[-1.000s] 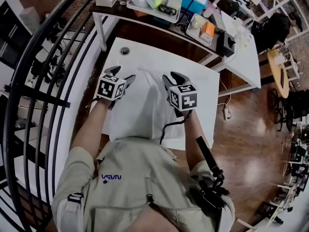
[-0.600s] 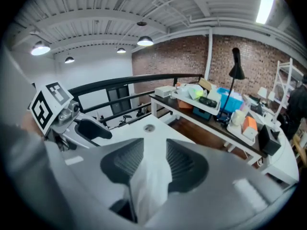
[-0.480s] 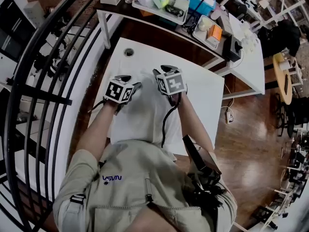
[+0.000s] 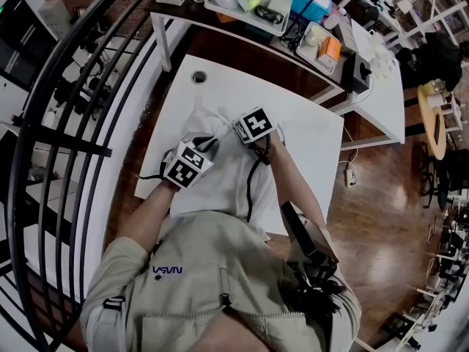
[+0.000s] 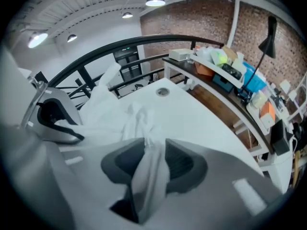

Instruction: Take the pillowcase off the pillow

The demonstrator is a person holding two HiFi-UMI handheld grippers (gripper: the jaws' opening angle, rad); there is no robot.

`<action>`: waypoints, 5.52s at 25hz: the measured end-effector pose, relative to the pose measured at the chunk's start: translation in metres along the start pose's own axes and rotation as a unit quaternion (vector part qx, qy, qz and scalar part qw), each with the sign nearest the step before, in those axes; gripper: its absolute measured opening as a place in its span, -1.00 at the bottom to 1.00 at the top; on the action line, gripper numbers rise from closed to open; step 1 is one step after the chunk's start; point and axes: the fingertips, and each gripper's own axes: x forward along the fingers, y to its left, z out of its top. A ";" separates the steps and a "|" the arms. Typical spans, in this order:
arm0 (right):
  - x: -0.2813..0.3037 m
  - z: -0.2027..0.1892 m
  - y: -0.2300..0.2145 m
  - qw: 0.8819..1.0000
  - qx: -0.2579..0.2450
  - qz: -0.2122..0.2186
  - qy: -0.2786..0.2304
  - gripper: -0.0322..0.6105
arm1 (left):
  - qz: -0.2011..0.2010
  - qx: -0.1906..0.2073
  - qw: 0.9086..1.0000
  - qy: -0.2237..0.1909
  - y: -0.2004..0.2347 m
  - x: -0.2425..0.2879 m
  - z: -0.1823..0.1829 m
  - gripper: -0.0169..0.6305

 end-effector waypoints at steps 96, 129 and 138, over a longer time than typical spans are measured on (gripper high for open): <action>-0.087 -0.206 0.185 0.937 0.224 -0.156 -0.217 -0.48 | 0.045 0.093 0.994 -0.024 -0.132 -0.074 -0.128 -0.12; -0.149 -0.283 0.085 0.879 0.318 -0.286 -0.209 -0.87 | 0.117 -0.097 0.981 -0.123 -0.042 -0.130 -0.090 -0.86; -0.106 -0.316 0.101 0.896 0.330 -0.256 -0.151 -0.86 | 0.111 -0.132 0.983 -0.070 -0.057 -0.100 -0.157 -0.89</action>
